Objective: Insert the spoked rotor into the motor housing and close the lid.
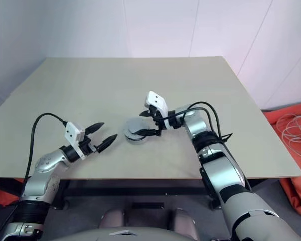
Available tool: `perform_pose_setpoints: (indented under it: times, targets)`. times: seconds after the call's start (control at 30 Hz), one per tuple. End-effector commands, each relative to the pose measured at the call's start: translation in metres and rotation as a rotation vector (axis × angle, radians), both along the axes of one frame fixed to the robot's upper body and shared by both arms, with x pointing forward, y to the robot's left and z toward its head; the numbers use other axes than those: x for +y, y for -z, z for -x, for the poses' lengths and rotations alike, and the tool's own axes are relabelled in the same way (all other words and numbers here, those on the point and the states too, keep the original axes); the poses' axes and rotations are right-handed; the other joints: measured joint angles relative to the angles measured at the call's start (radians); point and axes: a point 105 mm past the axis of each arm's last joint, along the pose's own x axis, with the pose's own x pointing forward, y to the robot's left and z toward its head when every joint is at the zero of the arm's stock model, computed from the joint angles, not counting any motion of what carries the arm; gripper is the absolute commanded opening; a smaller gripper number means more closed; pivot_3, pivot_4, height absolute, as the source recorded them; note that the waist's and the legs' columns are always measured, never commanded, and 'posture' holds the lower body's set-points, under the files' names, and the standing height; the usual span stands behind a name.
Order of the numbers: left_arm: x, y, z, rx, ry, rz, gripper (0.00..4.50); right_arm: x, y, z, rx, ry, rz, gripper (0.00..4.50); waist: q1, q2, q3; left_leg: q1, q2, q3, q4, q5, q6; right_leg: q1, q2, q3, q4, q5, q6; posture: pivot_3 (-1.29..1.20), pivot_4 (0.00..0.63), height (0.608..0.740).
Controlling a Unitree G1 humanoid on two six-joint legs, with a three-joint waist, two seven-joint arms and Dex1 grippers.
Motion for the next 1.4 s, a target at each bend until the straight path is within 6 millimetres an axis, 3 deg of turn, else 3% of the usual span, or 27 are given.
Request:
perform_pose_setpoints:
  times: [0.03,0.57,0.97,1.07,1.13,1.4]
  targets:
    - [0.002,-0.017,0.000,-0.062,-0.003,-0.011,4.50,0.009,-0.014,-0.005,-0.048,-0.028,-0.007,4.47,0.000,0.000,0.000,0.000,0.000,0.000,0.000,0.000,0.000,0.000,0.000,0.000,0.000,0.000,0.000,0.00,0.000,0.740]
    - [0.001,-0.017,0.002,-0.063,-0.010,-0.011,4.50,0.021,0.001,-0.009,-0.054,-0.012,0.049,4.47,0.000,0.000,0.000,0.000,0.000,0.000,0.001,0.000,0.000,0.000,0.000,0.000,0.002,0.000,-0.001,0.00,0.000,0.740]
    - [-0.001,-0.017,0.001,-0.063,-0.003,-0.009,4.50,0.014,0.008,-0.012,-0.040,0.025,0.072,4.47,0.000,0.001,0.000,0.000,0.000,0.000,0.001,0.000,0.000,-0.001,0.000,0.000,0.002,0.000,-0.001,0.00,0.000,0.740]
    - [-0.001,-0.017,0.001,-0.062,-0.003,-0.009,4.50,0.014,0.010,-0.011,-0.032,0.025,0.071,3.85,-0.001,0.001,0.000,0.000,0.000,0.000,0.001,0.000,0.000,-0.001,0.000,0.000,0.003,0.000,-0.001,0.00,0.000,0.740]
    - [-0.001,-0.017,0.001,-0.062,-0.003,-0.008,4.50,0.014,0.010,-0.011,-0.033,0.025,0.074,3.20,-0.001,0.001,0.000,0.000,0.001,0.000,0.001,0.000,0.000,-0.001,0.000,0.000,0.003,0.000,-0.001,0.00,0.000,0.740]
    - [-0.003,-0.015,0.001,-0.059,0.001,-0.002,4.50,0.016,-0.001,-0.007,-0.028,-0.028,0.024,3.09,-0.001,0.001,0.000,0.000,0.001,0.000,0.002,0.000,0.000,-0.001,0.000,0.000,0.004,0.000,-0.001,0.00,0.000,0.740]
